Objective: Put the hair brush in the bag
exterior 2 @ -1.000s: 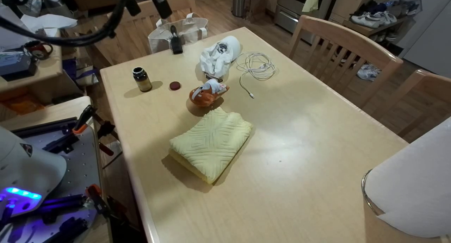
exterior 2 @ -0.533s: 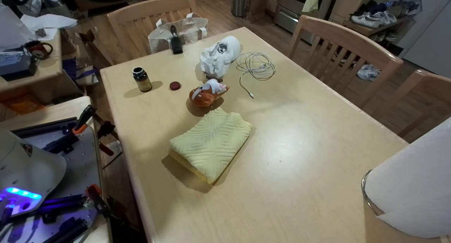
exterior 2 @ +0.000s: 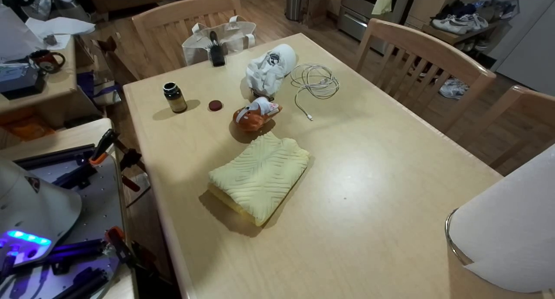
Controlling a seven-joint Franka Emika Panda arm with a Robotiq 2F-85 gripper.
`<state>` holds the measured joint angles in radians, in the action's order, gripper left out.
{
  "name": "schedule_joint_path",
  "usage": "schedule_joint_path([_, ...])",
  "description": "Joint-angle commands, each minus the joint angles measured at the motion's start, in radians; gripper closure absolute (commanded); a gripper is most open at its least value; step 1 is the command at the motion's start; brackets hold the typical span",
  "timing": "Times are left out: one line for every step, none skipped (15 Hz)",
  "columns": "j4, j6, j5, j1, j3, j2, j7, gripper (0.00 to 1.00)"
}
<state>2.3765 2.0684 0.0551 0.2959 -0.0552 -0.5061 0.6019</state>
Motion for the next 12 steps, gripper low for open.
schedule_joint_path([-0.166, -0.050, -0.059, 0.057, 0.061, 0.161, 0.100, 0.00])
schedule_joint_path([-0.210, -0.079, -0.051, 0.062, 0.087, 0.207, 0.105, 0.00])
schedule_joint_path([-0.251, -0.100, -0.054, 0.069, 0.104, 0.254, 0.121, 0.00])
schedule_joint_path([-0.295, -0.127, -0.064, 0.073, 0.120, 0.305, 0.137, 0.00])
schedule_joint_path([-0.335, -0.138, -0.051, 0.065, 0.145, 0.359, 0.128, 0.00])
schedule_joint_path([-0.367, -0.141, -0.057, 0.060, 0.162, 0.403, 0.142, 0.00])
schedule_joint_path([-0.397, -0.136, -0.050, 0.053, 0.181, 0.446, 0.145, 0.00])
schedule_joint_path([-0.412, -0.092, -0.052, 0.050, 0.198, 0.486, 0.153, 0.00])
schedule_joint_path([-0.425, -0.082, -0.061, 0.044, 0.210, 0.519, 0.181, 0.00])
schedule_joint_path([-0.425, -0.074, -0.056, 0.031, 0.217, 0.529, 0.195, 0.00])
schedule_joint_path([-0.388, -0.083, -0.032, 0.027, 0.231, 0.486, 0.131, 0.00])
schedule_joint_path([-0.402, -0.077, -0.030, 0.023, 0.238, 0.515, 0.141, 0.00])
